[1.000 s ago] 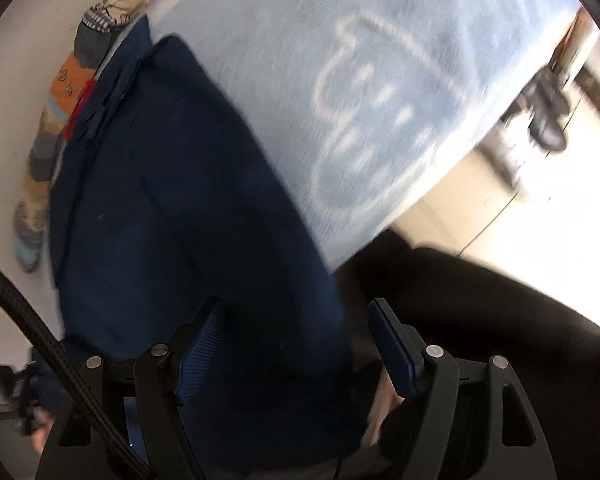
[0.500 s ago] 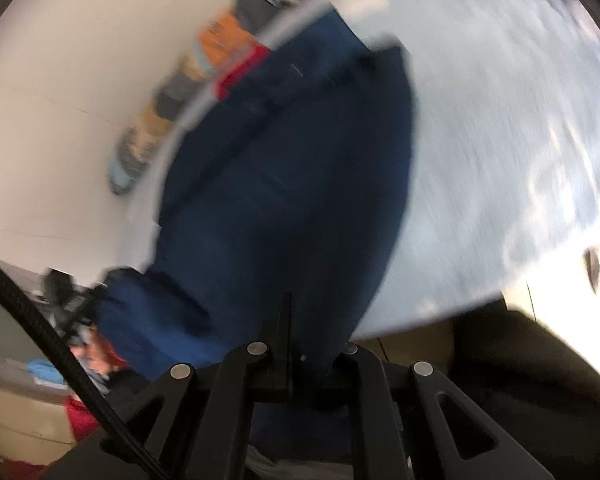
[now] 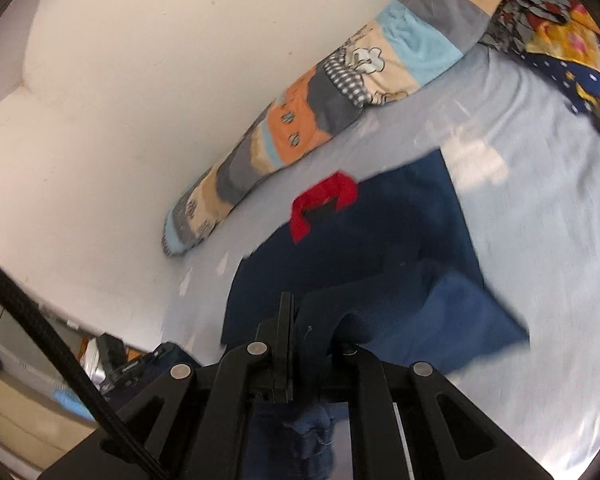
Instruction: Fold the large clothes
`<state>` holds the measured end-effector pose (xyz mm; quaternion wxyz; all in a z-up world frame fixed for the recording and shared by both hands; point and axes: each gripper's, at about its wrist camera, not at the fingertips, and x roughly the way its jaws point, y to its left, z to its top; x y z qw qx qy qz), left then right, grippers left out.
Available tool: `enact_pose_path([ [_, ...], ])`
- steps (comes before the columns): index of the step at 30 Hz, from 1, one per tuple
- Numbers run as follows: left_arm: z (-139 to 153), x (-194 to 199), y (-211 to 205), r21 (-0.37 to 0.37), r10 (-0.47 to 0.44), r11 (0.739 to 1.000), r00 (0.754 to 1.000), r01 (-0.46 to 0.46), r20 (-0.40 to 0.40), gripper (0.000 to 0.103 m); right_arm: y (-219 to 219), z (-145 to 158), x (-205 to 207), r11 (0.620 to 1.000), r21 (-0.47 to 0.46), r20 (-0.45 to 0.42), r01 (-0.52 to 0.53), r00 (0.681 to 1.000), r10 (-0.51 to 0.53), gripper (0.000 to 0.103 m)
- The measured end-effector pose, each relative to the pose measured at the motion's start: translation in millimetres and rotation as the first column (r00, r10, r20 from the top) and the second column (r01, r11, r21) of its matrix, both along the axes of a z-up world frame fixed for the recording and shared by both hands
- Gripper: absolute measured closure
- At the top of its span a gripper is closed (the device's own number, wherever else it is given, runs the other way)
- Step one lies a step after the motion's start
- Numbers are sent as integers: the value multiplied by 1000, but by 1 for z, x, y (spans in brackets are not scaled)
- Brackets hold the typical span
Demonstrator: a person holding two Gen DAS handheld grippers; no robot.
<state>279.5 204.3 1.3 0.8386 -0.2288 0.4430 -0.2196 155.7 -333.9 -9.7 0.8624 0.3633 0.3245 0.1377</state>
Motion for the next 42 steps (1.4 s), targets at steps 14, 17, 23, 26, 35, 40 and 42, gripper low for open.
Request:
enact_pose_path([
  [14,-126,221,-19,76,131,991,945,-113,-301,91,-93,-144,230,952,169,-356,256,916,-183,92],
  [17,-122,218,-15,43,113,994,953,-105,-280,90,-97,-148,226,953,188,-307,236,936,-172,89],
  [23,-98,212,-2,-85,73,991,959,-100,-274,76,-116,-122,204,926,257,-238,276,947,-216,48],
  [26,-83,210,7,-152,83,980,961,-126,-263,72,-126,-98,190,916,283,-166,283,955,-244,43],
  [35,-40,195,41,-145,122,979,981,-144,-152,47,-63,-53,176,994,-54,-77,95,992,-99,34],
  [40,-21,178,44,156,225,963,974,-219,-20,46,-4,-53,187,965,-263,-60,-16,998,1,40],
  [42,-20,171,19,285,201,937,979,-203,37,45,25,-53,198,930,-364,-72,-47,997,23,42],
])
